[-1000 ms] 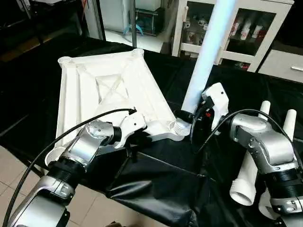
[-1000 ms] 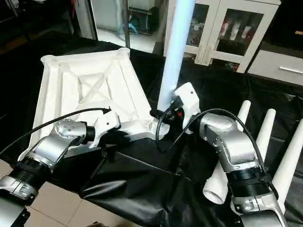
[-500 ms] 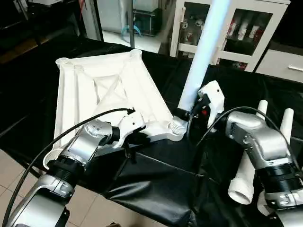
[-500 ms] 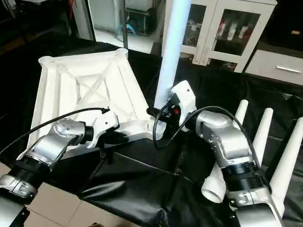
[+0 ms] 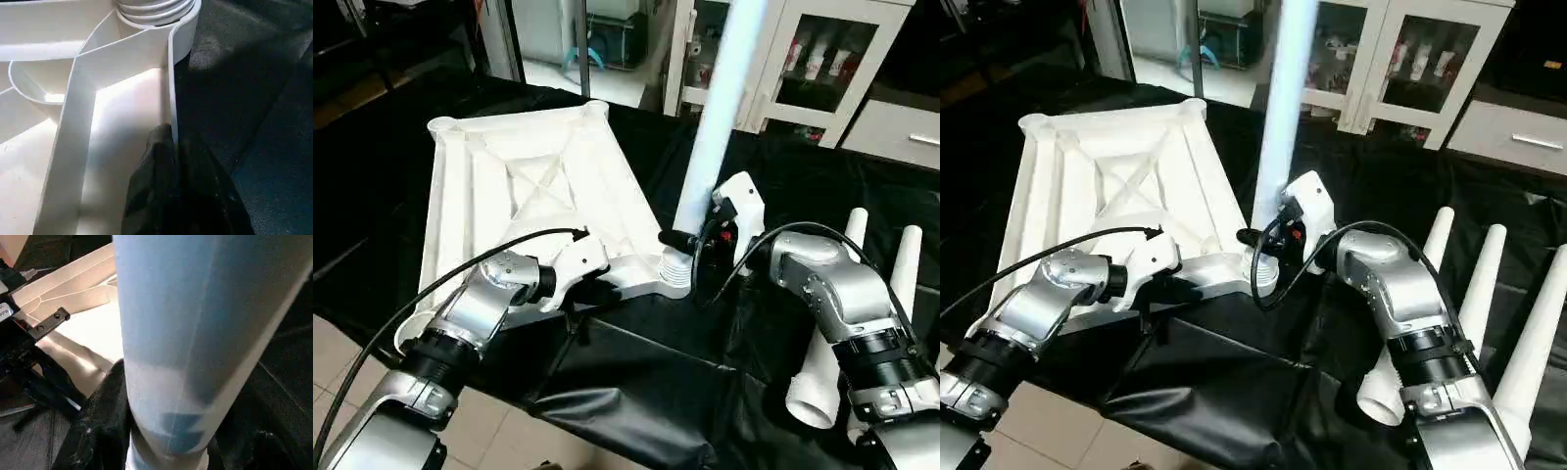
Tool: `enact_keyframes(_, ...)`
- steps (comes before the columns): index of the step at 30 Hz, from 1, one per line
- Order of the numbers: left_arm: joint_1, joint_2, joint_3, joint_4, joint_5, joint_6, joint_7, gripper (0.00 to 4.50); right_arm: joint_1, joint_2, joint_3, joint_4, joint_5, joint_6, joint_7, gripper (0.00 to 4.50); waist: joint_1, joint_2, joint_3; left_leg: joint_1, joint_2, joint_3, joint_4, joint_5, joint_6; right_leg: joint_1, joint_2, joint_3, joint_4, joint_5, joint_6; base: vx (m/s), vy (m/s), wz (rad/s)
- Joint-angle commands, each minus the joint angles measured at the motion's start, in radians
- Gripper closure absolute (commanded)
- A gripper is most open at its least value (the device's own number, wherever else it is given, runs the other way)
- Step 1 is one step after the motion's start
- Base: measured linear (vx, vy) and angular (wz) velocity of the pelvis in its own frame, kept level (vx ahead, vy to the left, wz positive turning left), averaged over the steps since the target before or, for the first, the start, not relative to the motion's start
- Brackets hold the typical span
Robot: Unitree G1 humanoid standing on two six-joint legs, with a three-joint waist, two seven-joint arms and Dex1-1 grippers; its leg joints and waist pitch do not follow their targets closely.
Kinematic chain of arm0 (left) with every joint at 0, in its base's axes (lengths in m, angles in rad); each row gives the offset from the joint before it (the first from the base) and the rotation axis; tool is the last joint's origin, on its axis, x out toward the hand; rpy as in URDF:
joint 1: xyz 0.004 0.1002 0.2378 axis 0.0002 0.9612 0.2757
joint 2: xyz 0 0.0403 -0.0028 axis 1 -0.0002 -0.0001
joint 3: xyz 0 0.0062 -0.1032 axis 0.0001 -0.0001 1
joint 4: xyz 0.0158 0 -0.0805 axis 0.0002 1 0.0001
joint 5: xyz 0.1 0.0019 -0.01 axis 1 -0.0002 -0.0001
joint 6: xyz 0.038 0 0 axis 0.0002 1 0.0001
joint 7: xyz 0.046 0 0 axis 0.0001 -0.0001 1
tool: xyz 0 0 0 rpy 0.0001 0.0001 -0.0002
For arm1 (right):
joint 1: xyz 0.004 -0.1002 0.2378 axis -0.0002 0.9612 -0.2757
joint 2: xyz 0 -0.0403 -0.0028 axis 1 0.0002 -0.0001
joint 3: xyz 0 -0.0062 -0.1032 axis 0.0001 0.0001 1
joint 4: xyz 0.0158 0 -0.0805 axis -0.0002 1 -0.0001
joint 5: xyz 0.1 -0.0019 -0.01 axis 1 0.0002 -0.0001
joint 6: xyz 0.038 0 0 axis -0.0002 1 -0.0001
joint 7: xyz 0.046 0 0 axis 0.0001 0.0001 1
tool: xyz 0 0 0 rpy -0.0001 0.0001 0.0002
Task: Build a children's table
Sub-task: Pick table leg
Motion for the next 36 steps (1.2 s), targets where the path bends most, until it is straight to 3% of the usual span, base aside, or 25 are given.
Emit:
enact_keyframes(1,0.046,0.006,-0.058,0.017,0.030,0.019,-0.041,4.50,-0.016,-0.015,0.010,0.016,-0.012,0.019,0.014,2.66,0.004,-0.006,-0.063,0.002,0.056,-0.019,-0.069,-0.096,0.040,0.055,-0.084,0.050,-0.064,-0.126,-0.244,0.000,0.000,0.00)
enact_keyframes(4,0.057,0.013,-0.059,-0.002,0.028,0.021,-0.048,4.50,-0.024,-0.023,0.020,0.028,-0.003,0.074,0.037,2.66,0.004,-0.002,-0.063,0.003,0.055,-0.019,-0.068,-0.102,0.038,0.055,-0.083,0.051,-0.064,-0.122,-0.245,0.000,0.000,0.00)
enact_keyframes(8,0.062,0.015,-0.061,-0.016,0.026,0.028,-0.051,4.50,-0.046,-0.031,0.052,0.070,-0.037,0.078,0.048,2.66,0.003,-0.003,-0.063,0.003,0.055,-0.019,-0.069,-0.109,0.032,0.054,-0.083,0.050,-0.065,-0.124,-0.250,0.000,0.000,0.00)
enact_keyframes(15,0.065,0.020,-0.063,-0.026,0.030,0.033,-0.053,4.50,-0.125,-0.010,0.013,0.120,0.025,0.247,0.065,2.66,0.006,-0.001,-0.066,0.004,0.055,-0.019,-0.068,-0.094,0.030,0.057,-0.083,0.050,-0.060,-0.079,-0.263,0.000,0.000,0.00)
enact_keyframes(18,0.065,0.021,-0.062,-0.026,0.032,0.033,-0.051,4.50,-0.135,-0.008,0.005,0.122,0.035,0.272,0.062,2.66,0.008,-0.001,-0.067,0.005,0.056,-0.018,-0.067,-0.083,0.030,0.056,-0.082,0.049,-0.058,-0.060,-0.267,0.000,0.000,0.00)
enact_keyframes(19,0.066,0.021,-0.061,-0.027,0.033,0.033,-0.048,4.50,-0.138,-0.010,0.009,0.128,0.029,0.264,0.063,2.66,0.008,-0.001,-0.067,0.005,0.056,-0.018,-0.067,-0.085,0.028,0.056,-0.083,0.049,-0.058,-0.058,-0.269,0.000,0.000,0.00)
enact_keyframes(20,0.066,0.020,-0.060,-0.028,0.033,0.033,-0.045,4.50,-0.136,-0.010,0.009,0.130,0.024,0.252,0.063,2.66,0.008,-0.009,-0.066,0.004,0.056,-0.017,-0.067,-0.090,0.028,0.057,-0.083,0.049,-0.059,-0.066,-0.267,0.000,0.000,0.00)
enact_keyframes(22,0.067,0.020,-0.059,-0.029,0.033,0.034,-0.043,4.50,-0.135,-0.009,0.007,0.132,0.019,0.246,0.063,2.66,0.011,-0.005,-0.065,0.005,0.056,-0.017,-0.068,-0.095,0.025,0.056,-0.085,0.050,-0.060,-0.087,-0.263,0.000,0.000,0.00)
enact_keyframes(26,0.067,0.020,-0.053,-0.028,0.037,0.031,-0.032,4.50,-0.098,-0.009,-0.018,0.106,0.025,0.220,0.052,2.66,0.012,-0.009,-0.065,0.004,0.056,-0.018,-0.068,-0.093,0.023,0.056,-0.086,0.050,-0.061,-0.102,-0.253,0.000,0.000,0.00)
enact_keyframes(31,0.067,0.018,-0.045,-0.025,0.038,0.029,-0.021,4.50,-0.049,-0.009,-0.061,0.063,0.048,0.217,0.030,2.66,0.015,-0.009,-0.066,0.005,0.056,-0.017,-0.069,-0.082,0.030,0.055,-0.085,0.051,-0.061,-0.090,-0.247,0.000,0.000,0.00)
enact_keyframes(34,0.067,0.018,-0.040,-0.024,0.038,0.025,-0.014,4.50,0.009,0.012,-0.125,0.009,0.078,0.205,-0.020,2.66,0.018,-0.009,-0.065,0.005,0.056,-0.017,-0.069,-0.087,0.028,0.056,-0.085,0.052,-0.063,-0.099,-0.239,0.000,0.000,0.00)
enact_keyframes(35,0.068,0.018,-0.040,-0.025,0.038,0.025,-0.014,4.50,0.014,0.016,-0.132,0.004,0.080,0.203,-0.025,2.66,0.019,-0.001,-0.066,0.005,0.056,-0.018,-0.069,-0.083,0.026,0.054,-0.086,0.052,-0.061,-0.095,-0.239,0.000,0.000,0.00)
enact_keyframes(36,0.068,0.018,-0.039,-0.027,0.038,0.025,-0.014,4.50,0.025,0.023,-0.145,-0.008,0.086,0.204,-0.037,2.66,0.017,-0.002,-0.067,0.006,0.055,-0.018,-0.069,-0.086,0.024,0.054,-0.084,0.050,-0.062,-0.091,-0.242,0.000,0.000,0.00)
